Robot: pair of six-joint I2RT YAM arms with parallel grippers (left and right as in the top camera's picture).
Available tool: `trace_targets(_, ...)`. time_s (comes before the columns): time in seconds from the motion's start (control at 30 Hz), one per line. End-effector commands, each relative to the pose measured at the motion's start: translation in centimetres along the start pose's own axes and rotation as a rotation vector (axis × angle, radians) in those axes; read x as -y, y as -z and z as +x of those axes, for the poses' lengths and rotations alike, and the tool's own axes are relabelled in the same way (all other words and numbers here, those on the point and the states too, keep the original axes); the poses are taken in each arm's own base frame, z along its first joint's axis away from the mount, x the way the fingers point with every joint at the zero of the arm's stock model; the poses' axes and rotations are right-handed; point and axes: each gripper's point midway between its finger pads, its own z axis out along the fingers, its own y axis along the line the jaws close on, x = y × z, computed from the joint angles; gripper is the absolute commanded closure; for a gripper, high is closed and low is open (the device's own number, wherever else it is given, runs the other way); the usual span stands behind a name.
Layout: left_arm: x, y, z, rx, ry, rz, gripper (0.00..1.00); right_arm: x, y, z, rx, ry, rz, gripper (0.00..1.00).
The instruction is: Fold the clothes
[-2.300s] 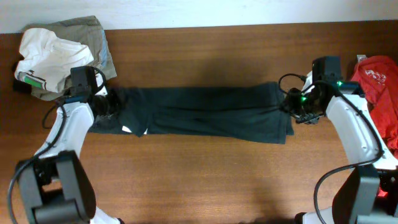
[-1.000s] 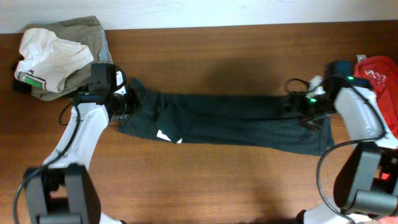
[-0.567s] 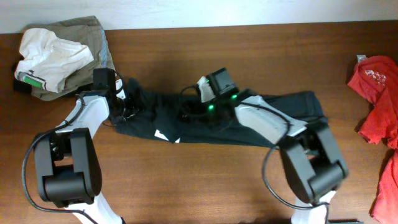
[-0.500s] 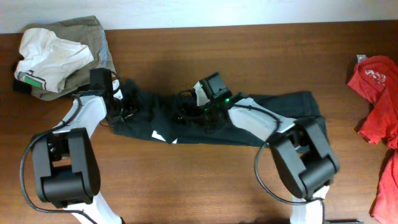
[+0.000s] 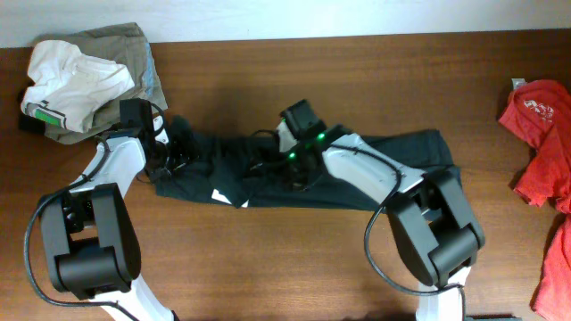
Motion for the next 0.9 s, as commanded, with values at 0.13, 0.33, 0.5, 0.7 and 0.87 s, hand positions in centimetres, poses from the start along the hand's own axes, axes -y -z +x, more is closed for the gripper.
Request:
trace_targets(0.13,-3.4,-2.0,2.0,-0.072,0.035,-0.101,0.13,-2.8,-3.5,2.8,-0.034,-0.025,0.01,0.06)
trace_targets(0.33,-3.4,-2.0,2.0,-0.073,0.036,-0.101,0.13,-1.8,-5.0,2.6,-0.037,-0.069,0.025,0.05)
trace_targets(0.5,-3.4,-2.0,2.0,-0.073,0.036,-0.101,0.13,-1.5,-6.4,1.5,-0.015,-0.051,0.004,0.13)
trace_targets(0.7,-3.4,-2.0,2.0,-0.072,0.036,-0.101,0.13,-1.7,-6.4,0.3,0.041,-0.029,-0.002,0.62)
trace_targets(0.87,-4.4,-1.8,1.8,-0.059,0.034,-0.158,0.01,-0.5,-4.9,-2.8,0.125,-0.054,-0.001,0.96)
